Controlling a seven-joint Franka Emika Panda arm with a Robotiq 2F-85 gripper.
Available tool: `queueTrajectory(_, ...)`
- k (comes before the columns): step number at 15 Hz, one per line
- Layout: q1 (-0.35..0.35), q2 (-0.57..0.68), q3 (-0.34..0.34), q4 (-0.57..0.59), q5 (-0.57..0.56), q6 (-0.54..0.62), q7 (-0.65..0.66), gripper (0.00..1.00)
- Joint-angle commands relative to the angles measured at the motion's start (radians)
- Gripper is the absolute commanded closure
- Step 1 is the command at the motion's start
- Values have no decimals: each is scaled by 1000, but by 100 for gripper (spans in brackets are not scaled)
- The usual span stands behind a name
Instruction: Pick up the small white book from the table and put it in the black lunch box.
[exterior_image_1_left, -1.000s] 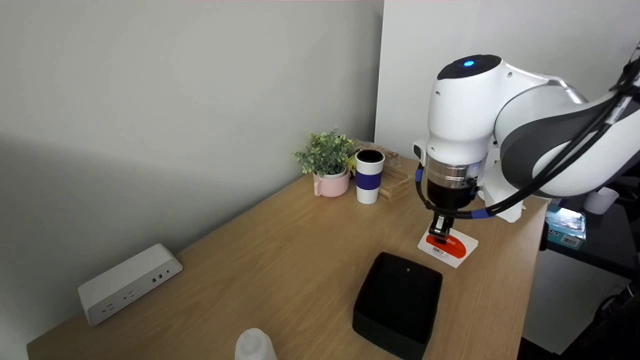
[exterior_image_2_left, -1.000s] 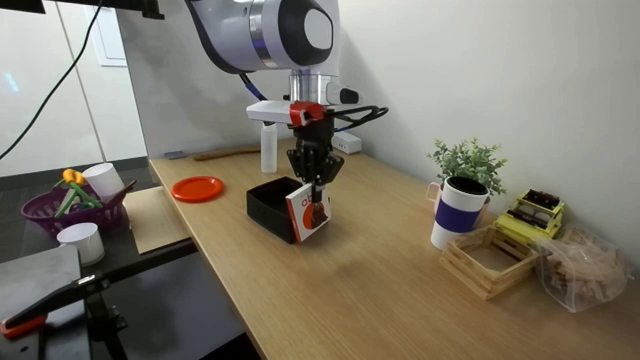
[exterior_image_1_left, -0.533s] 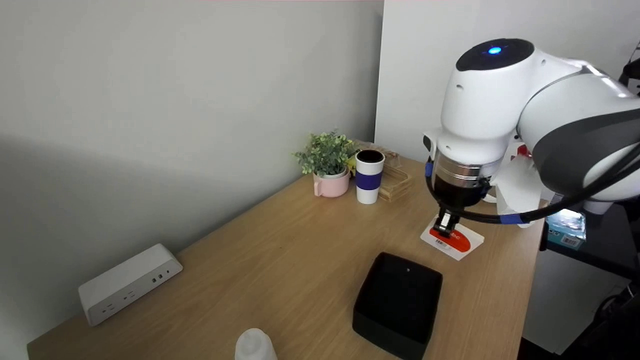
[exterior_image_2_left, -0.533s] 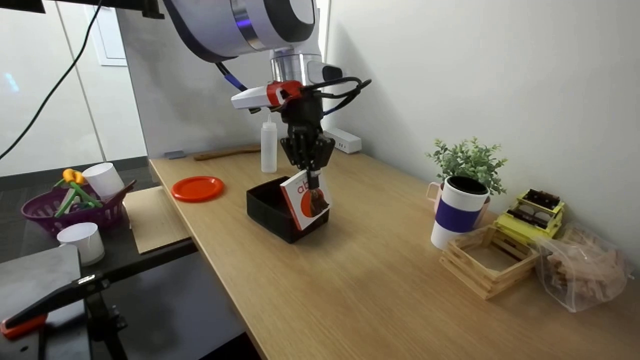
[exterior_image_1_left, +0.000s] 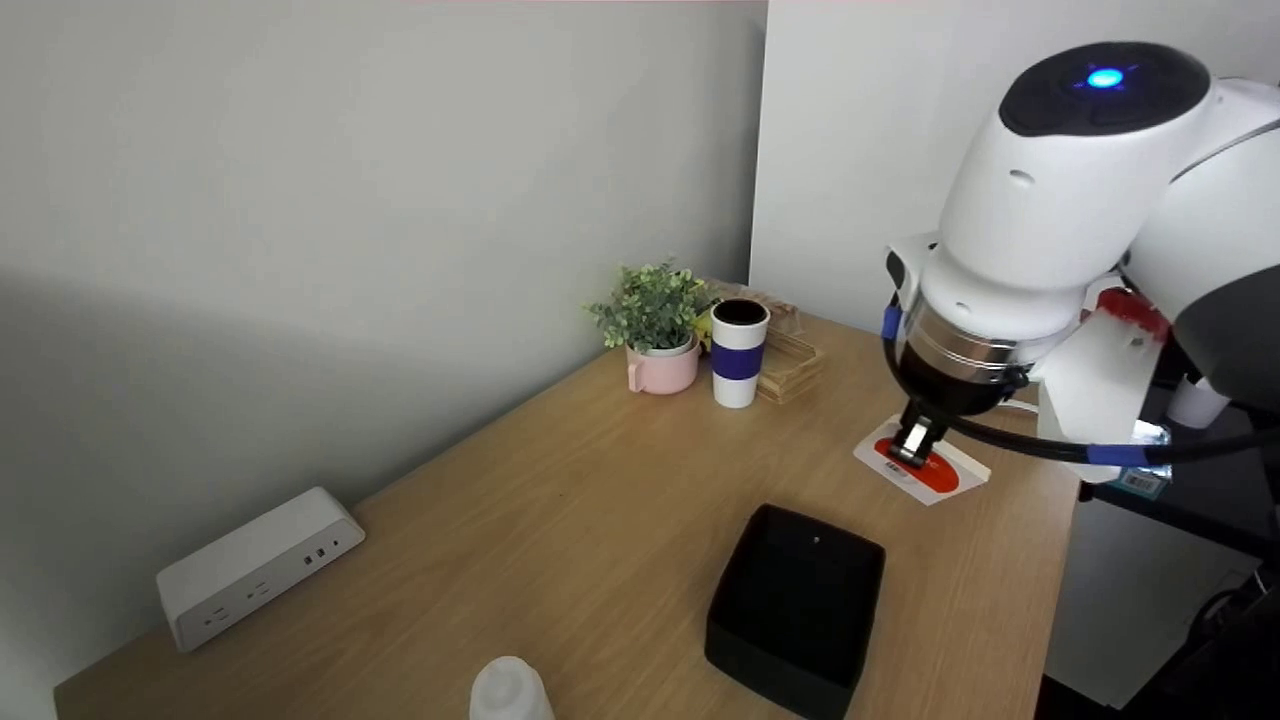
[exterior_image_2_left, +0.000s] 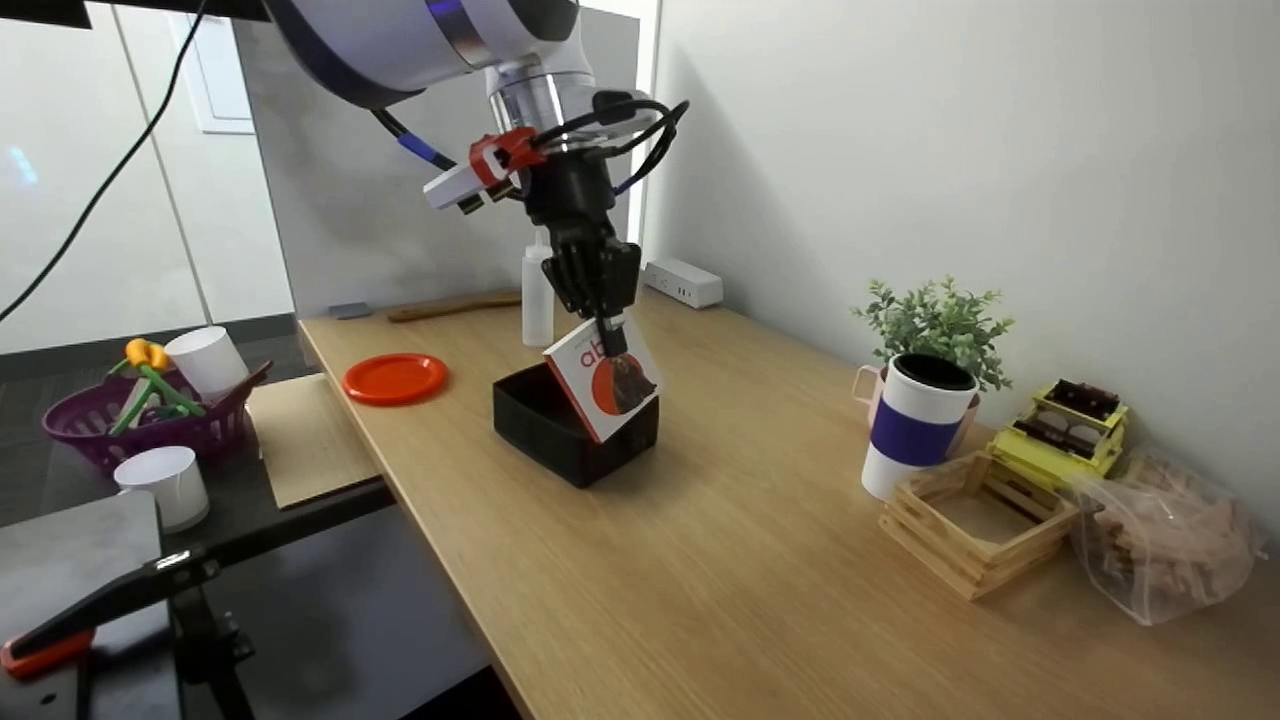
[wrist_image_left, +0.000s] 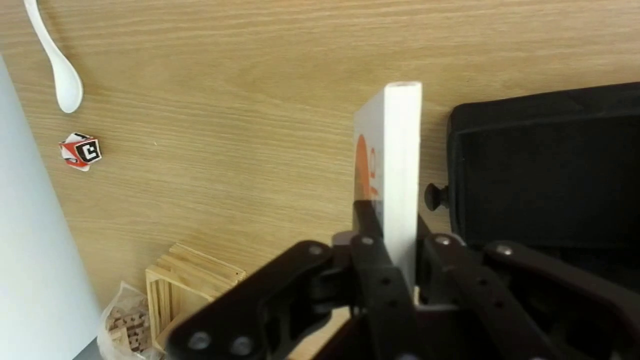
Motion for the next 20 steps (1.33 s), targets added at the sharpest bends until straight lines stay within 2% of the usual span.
queueTrajectory(1, -4, -75, 23, -76, -80, 11, 76, 96)
queueTrajectory(5, -15, -120, 62, -122, -125, 9, 107, 96)
queueTrajectory(9, -28, -156, 97, -160, -109, 15, 48, 96)
queueTrajectory(12, -39, -171, 110, -181, -85, 25, -34, 96)
queueTrajectory(16, -66, -176, 109, -200, -42, 63, -245, 96)
queueTrajectory(17, -48, -148, 116, -165, -72, 20, -143, 86)
queueTrajectory(20, -62, -152, 114, -172, -56, 36, -209, 86)
